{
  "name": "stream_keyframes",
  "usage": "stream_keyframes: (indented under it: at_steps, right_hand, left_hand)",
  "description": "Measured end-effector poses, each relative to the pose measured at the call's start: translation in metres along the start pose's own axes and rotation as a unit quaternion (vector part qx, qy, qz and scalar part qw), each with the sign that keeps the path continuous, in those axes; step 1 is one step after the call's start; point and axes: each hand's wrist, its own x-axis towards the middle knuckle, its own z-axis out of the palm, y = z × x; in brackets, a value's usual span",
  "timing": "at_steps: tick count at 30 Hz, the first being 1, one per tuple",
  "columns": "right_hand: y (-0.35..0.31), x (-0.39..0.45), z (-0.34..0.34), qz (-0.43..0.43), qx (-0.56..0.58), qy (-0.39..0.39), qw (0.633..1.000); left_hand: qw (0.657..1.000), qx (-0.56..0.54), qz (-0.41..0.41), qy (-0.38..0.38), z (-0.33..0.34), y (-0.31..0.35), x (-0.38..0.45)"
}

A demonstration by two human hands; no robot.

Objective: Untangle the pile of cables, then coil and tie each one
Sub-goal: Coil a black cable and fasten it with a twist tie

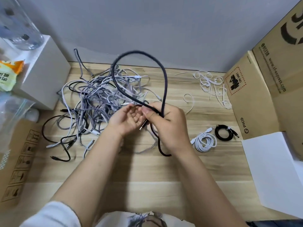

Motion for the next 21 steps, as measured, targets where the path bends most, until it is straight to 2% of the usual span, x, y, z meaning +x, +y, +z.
stream_keyframes:
  at_steps: [3, 5, 8, 10, 14, 17, 21]
  right_hand:
    - [-0.022, -0.014, -0.016, -0.064, 0.132, -0.046, 0.988]
    - [-0.034, -0.022, -0.028, -0.088, 0.24, -0.068, 0.964]
    - [-0.042, -0.026, -0.036, -0.082, 0.319, -0.047, 0.943]
    - [-0.034, -0.017, -0.035, -0.048, 0.301, 0.005, 0.952]
    - [0.0, 0.011, -0.023, 0.044, 0.209, 0.073, 0.974]
    - [0.028, 0.027, -0.005, 0.087, 0.191, 0.071, 0.975]
    - [0.053, 0.045, 0.023, 0.05, 0.104, 0.054, 0.992]
  left_hand:
    - [0.999, -0.015, 0.018, 0.041, -0.004, 0.014, 0.018]
    - [0.997, -0.043, 0.035, 0.048, -0.004, 0.023, 0.032]
    - [0.995, -0.067, 0.042, 0.056, -0.005, 0.032, 0.046]
    - [0.993, -0.093, 0.052, 0.048, 0.0, 0.035, 0.047]
    - [0.981, -0.15, 0.077, -0.095, 0.018, 0.034, 0.025]
    - [0.983, -0.097, 0.097, -0.119, 0.03, 0.025, -0.001]
    - [0.987, -0.005, 0.105, -0.124, 0.038, 0.011, -0.016]
